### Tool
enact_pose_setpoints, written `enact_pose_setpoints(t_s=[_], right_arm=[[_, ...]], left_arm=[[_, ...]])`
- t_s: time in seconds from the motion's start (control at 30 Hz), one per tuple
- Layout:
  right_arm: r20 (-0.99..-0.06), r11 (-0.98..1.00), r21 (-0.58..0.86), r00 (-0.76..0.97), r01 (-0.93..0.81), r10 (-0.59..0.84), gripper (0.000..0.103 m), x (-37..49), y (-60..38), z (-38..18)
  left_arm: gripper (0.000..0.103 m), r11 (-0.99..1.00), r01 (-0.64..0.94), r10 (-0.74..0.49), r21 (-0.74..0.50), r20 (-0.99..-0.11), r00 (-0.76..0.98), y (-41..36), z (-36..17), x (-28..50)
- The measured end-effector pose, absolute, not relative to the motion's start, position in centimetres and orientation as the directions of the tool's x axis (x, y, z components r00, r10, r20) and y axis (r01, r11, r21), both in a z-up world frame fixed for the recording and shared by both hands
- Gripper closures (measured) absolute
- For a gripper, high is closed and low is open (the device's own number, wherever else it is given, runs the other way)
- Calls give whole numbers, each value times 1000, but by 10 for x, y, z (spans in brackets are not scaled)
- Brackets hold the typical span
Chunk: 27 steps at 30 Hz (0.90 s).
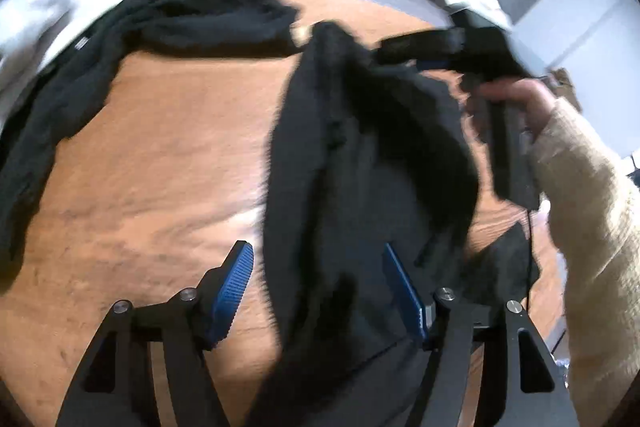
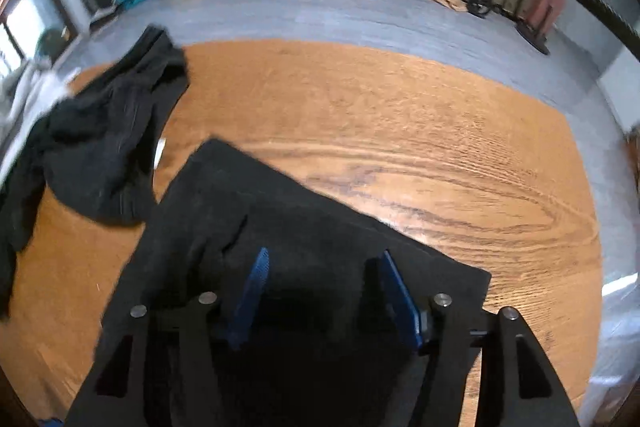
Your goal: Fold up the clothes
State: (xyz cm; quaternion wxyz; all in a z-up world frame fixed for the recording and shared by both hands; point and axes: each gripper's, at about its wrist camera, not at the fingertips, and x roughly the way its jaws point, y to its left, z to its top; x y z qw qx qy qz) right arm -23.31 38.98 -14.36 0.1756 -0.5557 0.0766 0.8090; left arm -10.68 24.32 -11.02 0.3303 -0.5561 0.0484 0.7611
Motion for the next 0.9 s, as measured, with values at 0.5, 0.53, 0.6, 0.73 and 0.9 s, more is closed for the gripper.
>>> enact_pose_setpoints(t_s=[0.5,0.53,0.6,0.73,0.9], right_arm=[[-935,-918,-49,-305,-395,181,34,-214,404,-160],[-935,-916,-47,-306,-397,181,33,-214,405,-161],[-934,-914,-45,-309,-402,182,32,-213,407,-162],[-934,-908,-30,-313,-417,175,35,-215,408,-163],[-917,-926,9,-372,-378,143,65,-225,384,-149]], left_arm=[[101,-852,-448,388,-272,-902,-190,209,-131,-158],[101,-850,-444,396,-284,-900,-182,207,-130,-160],[101,-854,-403,418,-329,-895,-155,205,-135,-173],[99,-871,-340,411,-355,-905,-107,204,-149,-182],[76,-897,-326,363,-299,-918,-158,200,-138,-175]])
